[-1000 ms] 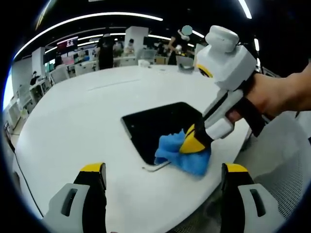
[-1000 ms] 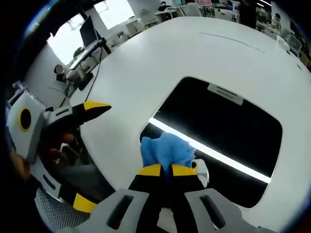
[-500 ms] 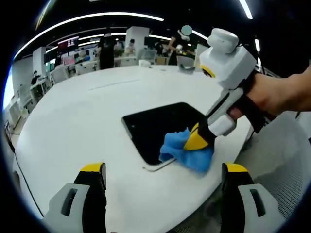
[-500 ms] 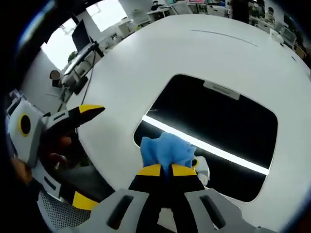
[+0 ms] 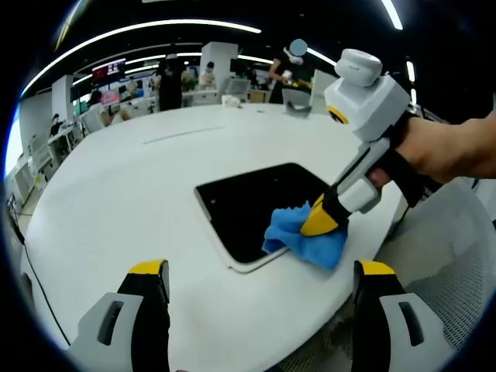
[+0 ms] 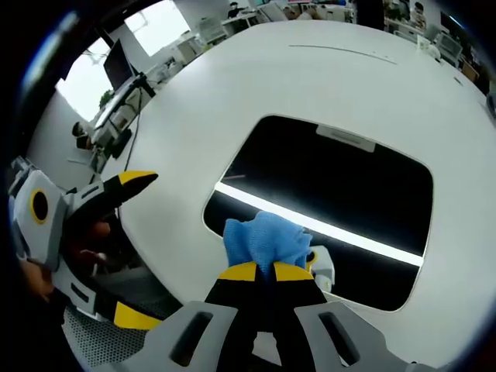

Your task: Wipe the mirror surface with the cleaning cloth until all visible marks leave the cleaned area.

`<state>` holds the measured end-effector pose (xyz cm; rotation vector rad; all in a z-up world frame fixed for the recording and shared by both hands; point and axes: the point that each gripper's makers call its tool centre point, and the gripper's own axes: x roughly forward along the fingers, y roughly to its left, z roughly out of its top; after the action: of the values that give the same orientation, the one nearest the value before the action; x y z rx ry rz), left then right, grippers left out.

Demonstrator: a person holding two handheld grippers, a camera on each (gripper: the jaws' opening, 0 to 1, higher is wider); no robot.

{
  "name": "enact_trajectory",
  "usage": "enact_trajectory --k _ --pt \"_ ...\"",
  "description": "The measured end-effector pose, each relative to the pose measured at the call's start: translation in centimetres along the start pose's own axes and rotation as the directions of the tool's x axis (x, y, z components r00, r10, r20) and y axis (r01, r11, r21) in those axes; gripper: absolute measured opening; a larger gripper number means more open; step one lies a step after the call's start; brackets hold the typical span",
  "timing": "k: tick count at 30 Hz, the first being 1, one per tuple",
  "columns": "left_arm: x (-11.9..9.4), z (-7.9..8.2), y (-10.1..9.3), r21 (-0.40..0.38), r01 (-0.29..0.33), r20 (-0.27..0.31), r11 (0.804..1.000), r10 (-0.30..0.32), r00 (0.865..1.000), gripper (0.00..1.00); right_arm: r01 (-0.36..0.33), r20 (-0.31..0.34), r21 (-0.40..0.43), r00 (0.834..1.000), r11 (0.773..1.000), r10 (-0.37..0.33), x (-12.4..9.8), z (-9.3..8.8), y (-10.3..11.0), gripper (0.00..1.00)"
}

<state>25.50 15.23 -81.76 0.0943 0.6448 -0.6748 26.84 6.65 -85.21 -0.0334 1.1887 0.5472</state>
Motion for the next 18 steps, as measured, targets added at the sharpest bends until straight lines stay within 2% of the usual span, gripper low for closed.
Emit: enact_trajectory --k 18 --pt "0.06 -0.07 -0.05 0.002 0.002 -0.003 1.0 -0.002 1.0 0.99 0.004 -0.005 0.022 1.0 1.0 -0.004 -0.22 -0.16 -0.43 0.0"
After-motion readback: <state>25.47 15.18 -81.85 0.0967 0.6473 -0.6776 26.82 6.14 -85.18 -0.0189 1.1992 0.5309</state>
